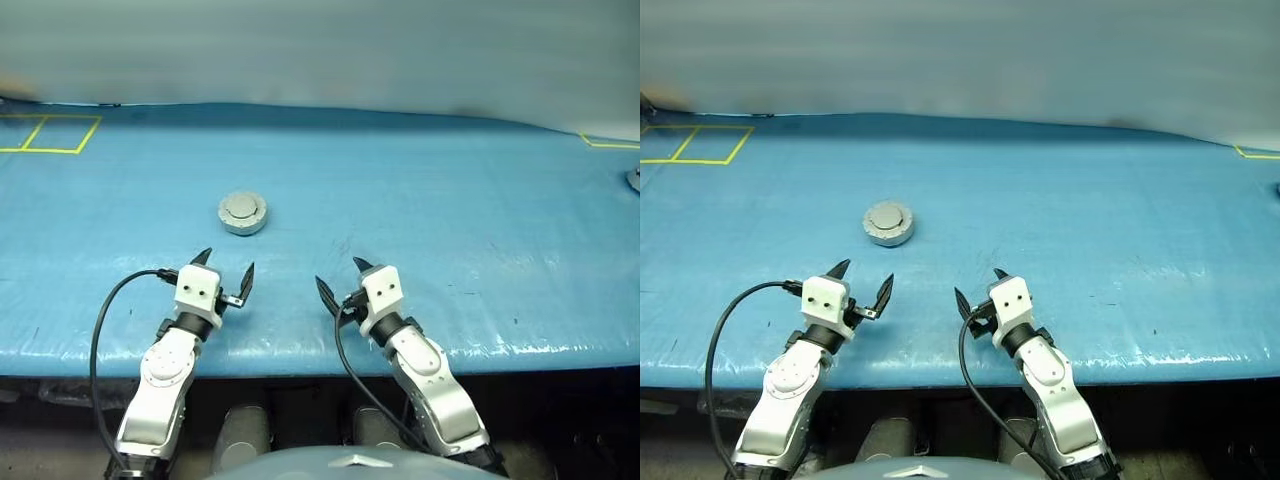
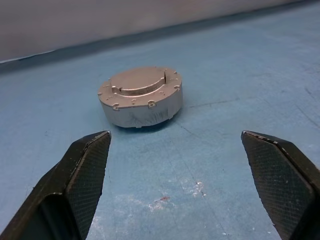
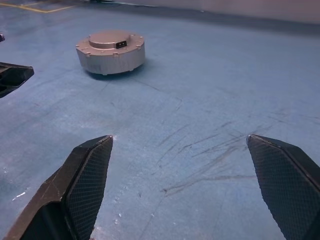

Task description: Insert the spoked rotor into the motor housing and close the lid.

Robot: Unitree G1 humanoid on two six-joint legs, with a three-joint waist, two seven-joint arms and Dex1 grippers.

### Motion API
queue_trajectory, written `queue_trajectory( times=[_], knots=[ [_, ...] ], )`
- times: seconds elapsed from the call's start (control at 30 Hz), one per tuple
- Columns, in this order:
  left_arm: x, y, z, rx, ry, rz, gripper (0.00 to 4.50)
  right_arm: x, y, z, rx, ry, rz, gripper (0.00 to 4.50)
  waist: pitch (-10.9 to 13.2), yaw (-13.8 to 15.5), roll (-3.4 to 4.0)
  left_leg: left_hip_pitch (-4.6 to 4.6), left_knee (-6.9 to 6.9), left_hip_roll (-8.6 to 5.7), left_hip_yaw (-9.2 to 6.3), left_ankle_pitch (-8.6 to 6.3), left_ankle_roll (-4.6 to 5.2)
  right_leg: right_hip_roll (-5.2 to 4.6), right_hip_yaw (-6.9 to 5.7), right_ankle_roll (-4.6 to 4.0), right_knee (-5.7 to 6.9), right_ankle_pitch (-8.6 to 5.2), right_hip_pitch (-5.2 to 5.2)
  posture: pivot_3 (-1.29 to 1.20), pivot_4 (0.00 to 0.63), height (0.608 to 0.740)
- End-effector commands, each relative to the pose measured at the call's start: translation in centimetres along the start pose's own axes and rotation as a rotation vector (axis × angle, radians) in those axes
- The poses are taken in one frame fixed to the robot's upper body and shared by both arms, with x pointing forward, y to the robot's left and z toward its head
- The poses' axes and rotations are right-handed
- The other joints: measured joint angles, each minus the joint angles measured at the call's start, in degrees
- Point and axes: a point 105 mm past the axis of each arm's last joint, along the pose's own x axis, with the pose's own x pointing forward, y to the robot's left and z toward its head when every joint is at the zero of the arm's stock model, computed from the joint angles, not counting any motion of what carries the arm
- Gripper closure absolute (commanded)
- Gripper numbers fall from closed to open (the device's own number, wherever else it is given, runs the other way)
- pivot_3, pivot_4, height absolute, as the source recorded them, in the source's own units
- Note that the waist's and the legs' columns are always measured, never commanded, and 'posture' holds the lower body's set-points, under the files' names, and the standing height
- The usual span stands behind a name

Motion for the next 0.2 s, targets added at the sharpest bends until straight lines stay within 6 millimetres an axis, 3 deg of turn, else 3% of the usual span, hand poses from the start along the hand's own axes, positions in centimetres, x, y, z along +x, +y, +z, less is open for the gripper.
queue_trajectory(
  times=[0.03, 0.2],
  knots=[
    [0.37, -0.62, 0.68, -0.03, -0.046, -0.032, 0.04, -0.4, -0.26, 1.53, -0.007, -0.067, -0.04, 0.0, 0.0, -0.04, -0.01, 0.0, 0.02, 0.0, 0.0, 0.01, 0.01, 0.02, 0.0, 0.01, 0.0, 0.0, 0.01, 0.0, 0.15, 0.74],
    [0.68, -1.55, 0.56, -0.069, -0.051, -0.077, 0.04, -0.81, -0.45, 1.41, 0.008, -0.062, -0.061, 0.0, 0.01, 0.0, -0.02, -0.01, 0.08, 0.01, -0.03, 0.02, 0.04, 0.05, -0.01, 0.07, 0.0, 0.03, 0.05, 0.0, 0.15, 0.74]
  ],
)
